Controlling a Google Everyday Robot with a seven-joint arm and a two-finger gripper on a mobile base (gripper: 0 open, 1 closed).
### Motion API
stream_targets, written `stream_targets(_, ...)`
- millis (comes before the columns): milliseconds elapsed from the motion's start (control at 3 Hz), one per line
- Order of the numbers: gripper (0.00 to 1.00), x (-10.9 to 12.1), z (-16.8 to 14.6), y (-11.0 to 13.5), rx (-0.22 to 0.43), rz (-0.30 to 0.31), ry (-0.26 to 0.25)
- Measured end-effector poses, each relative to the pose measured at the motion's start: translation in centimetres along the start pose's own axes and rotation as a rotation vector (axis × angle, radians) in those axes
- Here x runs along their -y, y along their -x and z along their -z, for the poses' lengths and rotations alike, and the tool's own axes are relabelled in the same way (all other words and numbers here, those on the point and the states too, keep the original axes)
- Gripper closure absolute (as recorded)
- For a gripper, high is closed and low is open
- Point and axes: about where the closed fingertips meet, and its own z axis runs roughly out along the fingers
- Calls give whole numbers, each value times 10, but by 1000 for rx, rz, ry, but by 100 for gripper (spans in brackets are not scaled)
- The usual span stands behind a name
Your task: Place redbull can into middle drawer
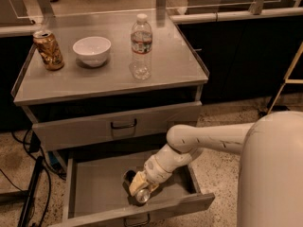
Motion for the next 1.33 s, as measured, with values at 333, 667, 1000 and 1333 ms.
stream_targets(333, 100, 30, -11, 21, 50, -94, 9)
stream_targets(667, 100, 31, -11, 21, 50, -94, 9)
stream_targets(1000, 100, 36, -16, 28, 90, -131, 17)
stream_targets(1333, 100, 41, -12, 40, 145, -152, 1)
